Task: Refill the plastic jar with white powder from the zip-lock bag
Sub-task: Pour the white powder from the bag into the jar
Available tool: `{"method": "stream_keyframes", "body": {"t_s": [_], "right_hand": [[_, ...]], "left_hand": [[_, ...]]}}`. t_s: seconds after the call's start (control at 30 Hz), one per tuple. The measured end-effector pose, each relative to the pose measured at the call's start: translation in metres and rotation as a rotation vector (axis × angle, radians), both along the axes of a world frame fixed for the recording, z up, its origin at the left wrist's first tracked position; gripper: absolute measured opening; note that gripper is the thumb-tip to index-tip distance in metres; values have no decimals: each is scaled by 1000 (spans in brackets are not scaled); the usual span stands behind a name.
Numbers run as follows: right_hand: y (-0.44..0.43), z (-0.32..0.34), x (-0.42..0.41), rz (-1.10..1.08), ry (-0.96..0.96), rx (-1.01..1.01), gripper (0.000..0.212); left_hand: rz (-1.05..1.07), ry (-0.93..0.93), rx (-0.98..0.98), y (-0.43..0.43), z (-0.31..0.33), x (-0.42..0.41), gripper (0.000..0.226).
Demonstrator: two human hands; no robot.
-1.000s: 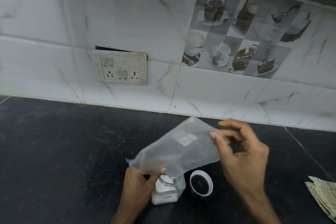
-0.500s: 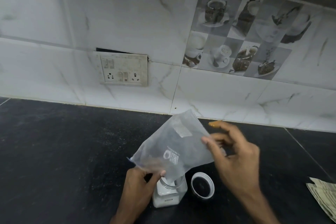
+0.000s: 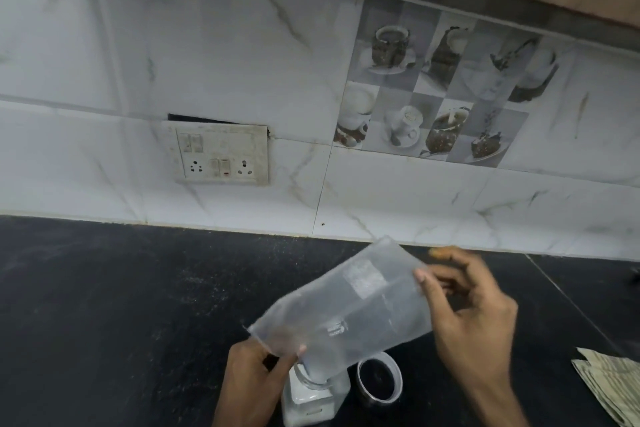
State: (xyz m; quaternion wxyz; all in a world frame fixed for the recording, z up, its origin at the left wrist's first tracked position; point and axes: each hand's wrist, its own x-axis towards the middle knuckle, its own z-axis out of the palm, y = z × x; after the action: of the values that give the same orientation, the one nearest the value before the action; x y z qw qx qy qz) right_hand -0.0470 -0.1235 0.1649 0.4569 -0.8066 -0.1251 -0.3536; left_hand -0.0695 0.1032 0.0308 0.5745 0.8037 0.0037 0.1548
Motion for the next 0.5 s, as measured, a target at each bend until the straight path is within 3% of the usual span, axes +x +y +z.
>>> {"method": "stream_keyframes", "body": {"t_s": [0.13, 0.23, 0.3, 0.4, 0.5], "right_hand": [[-7, -6, -5, -48, -48, 52, 34], [-3, -4, -8, -17, -62, 61, 30], [-2, -1, -7, -47, -67, 77, 29], [-1, 1, -7, -39, -53, 68, 27], [-7, 1, -8, -79, -27, 180, 30]], "left_hand": [[-33, 24, 27, 1, -4, 7, 44], [-25, 42, 2, -4, -3, 11, 41], [-2, 75, -48, -6, -5, 14, 55], [-35, 29, -22, -4, -1, 9, 37], [-27, 37, -35, 1, 5, 5, 58]]}}
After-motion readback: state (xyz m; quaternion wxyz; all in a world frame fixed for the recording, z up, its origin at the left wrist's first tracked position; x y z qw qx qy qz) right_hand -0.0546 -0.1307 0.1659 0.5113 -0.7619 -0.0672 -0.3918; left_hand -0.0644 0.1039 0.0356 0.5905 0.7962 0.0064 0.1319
